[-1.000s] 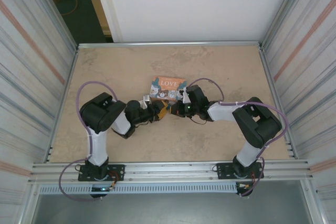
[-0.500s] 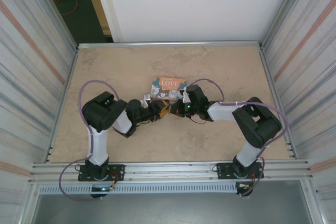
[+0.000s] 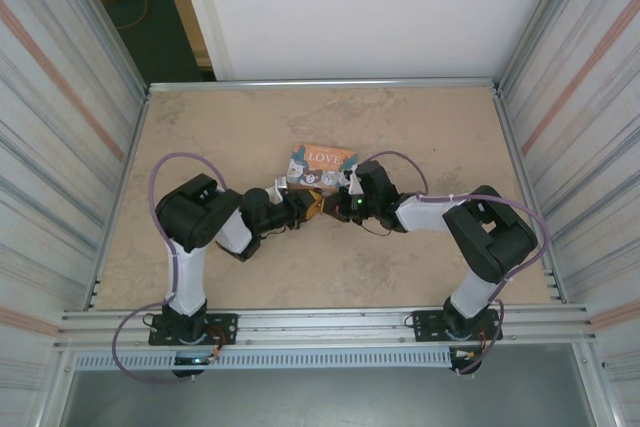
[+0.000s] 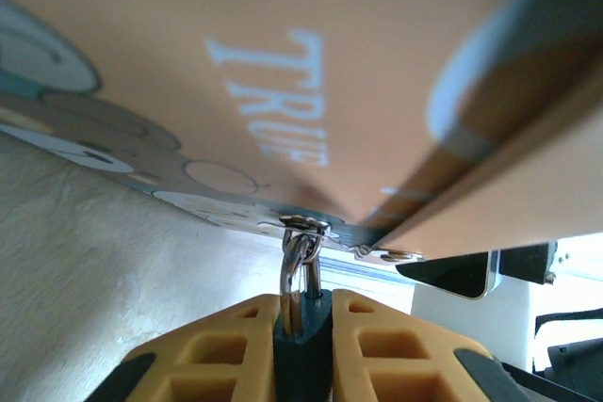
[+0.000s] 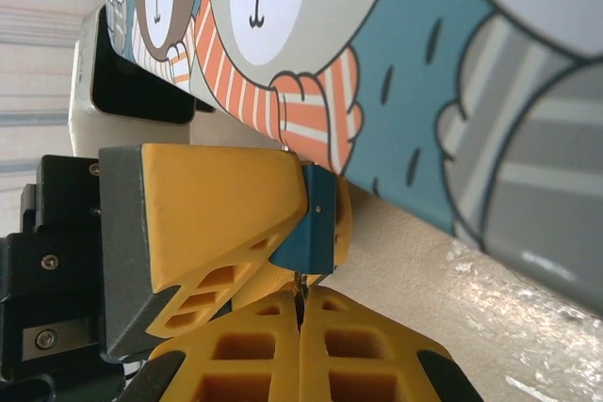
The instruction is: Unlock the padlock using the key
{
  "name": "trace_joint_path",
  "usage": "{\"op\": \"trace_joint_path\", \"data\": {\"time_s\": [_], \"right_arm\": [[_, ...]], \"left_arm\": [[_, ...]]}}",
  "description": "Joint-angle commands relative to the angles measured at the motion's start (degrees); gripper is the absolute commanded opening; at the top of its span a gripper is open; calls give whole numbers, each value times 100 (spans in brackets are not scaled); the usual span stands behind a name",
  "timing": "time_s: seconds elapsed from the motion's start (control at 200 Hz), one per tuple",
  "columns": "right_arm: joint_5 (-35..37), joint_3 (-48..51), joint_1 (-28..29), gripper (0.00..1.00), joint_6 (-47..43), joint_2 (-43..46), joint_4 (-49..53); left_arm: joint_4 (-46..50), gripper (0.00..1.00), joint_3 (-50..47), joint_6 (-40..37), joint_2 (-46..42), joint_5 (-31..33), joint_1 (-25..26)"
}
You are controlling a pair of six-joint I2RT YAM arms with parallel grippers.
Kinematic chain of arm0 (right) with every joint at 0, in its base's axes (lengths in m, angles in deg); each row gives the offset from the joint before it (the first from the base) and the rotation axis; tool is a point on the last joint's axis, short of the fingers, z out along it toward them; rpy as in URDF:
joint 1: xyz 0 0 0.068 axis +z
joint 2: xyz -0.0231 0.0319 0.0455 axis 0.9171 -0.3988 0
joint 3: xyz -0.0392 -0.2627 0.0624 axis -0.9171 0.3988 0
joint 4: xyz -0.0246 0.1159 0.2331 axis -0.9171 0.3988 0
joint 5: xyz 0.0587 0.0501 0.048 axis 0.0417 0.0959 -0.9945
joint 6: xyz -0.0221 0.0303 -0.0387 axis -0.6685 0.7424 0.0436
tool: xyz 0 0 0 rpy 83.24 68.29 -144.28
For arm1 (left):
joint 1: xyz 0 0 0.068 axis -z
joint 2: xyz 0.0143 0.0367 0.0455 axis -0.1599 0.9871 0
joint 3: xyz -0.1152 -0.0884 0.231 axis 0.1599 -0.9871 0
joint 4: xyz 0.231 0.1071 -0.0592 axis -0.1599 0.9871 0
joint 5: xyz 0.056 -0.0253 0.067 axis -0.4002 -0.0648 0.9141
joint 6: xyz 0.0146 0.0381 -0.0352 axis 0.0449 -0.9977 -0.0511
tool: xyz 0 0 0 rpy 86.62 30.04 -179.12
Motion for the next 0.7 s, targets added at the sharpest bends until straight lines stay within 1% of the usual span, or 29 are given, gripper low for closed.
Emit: {"op": "trace_joint_path", "data": {"time_s": [0.0, 0.12, 0.19, 0.271, 0.481, 0.616, 0.696], "right_arm": [[-75, 23, 27, 10, -70, 456, -144], [190, 21, 25, 21, -446, 789, 514], [356, 48, 18, 28, -635, 1024, 815], [559, 79, 13, 33, -893, 1325, 1185], [1305, 144, 149, 40, -1945, 2293, 1918], [2213, 71, 479, 43, -2744, 2924, 2275], [2656, 62, 719, 44, -3221, 3248, 2252]], "left_arm": [[20, 11, -126, -144, -88, 108, 56], [25, 6, -232, -157, -233, 189, 56], [121, 4, -274, -202, -379, 225, 56], [332, 3, -313, -278, -619, 240, 56], [1513, 0, -293, -351, -1349, 147, 56], [2272, 0, -244, -282, -1748, 55, 62], [2693, 0, -244, -253, -1987, 66, 64]]}}
